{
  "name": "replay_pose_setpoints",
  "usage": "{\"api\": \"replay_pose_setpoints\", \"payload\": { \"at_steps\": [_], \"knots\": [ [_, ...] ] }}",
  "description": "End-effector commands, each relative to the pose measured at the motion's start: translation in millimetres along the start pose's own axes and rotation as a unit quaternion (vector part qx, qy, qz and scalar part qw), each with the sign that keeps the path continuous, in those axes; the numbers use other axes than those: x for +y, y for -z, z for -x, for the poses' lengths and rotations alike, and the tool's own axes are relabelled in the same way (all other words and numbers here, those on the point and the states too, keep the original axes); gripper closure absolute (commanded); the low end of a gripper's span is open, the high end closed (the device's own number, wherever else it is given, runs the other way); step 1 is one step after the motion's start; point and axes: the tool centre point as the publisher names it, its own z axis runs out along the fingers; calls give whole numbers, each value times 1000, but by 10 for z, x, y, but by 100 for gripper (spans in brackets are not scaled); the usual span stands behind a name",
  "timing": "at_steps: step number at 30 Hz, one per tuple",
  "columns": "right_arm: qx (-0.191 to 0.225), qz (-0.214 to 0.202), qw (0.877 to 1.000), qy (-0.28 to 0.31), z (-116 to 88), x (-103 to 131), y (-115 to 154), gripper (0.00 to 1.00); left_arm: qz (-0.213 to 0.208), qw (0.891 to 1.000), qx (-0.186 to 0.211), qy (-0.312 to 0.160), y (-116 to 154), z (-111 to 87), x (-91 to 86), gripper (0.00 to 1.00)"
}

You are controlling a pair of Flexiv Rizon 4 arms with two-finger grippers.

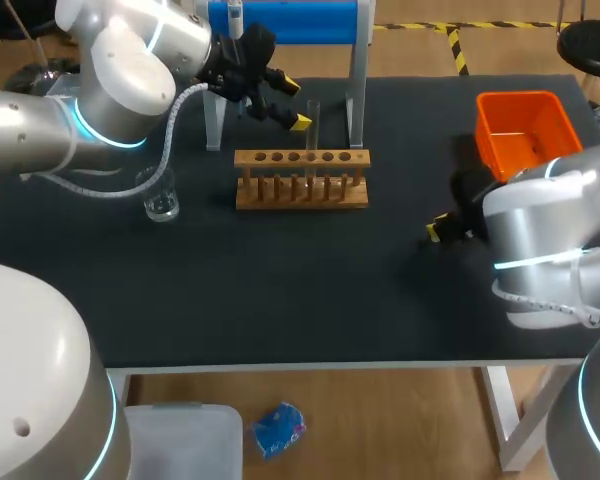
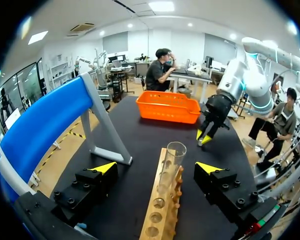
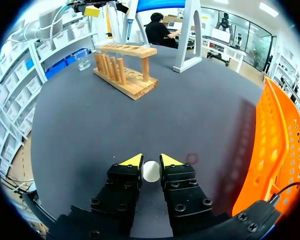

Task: Invert the test tube, pick up the pipette, mount the tip to pipette, aspirate from beaker and dispense into the tube, eject the tip, return the pipette, and cap with the stopper.

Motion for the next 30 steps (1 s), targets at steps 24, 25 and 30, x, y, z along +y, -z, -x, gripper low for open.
{"api": "replay_pose_setpoints", "payload": {
  "at_steps": [24,25,30],
  "knots": [
    [183,0,964,193,-321,1156,1029,100,2,1000,2,0,5,12,-6,0],
    [200,-1,959,198,-338,1210,1064,100,2,1000,2,0,5,12,-6,0],
    [254,-4,938,234,-422,1532,1196,100,2,1000,2,0,5,12,-6,0]
  ]
}}
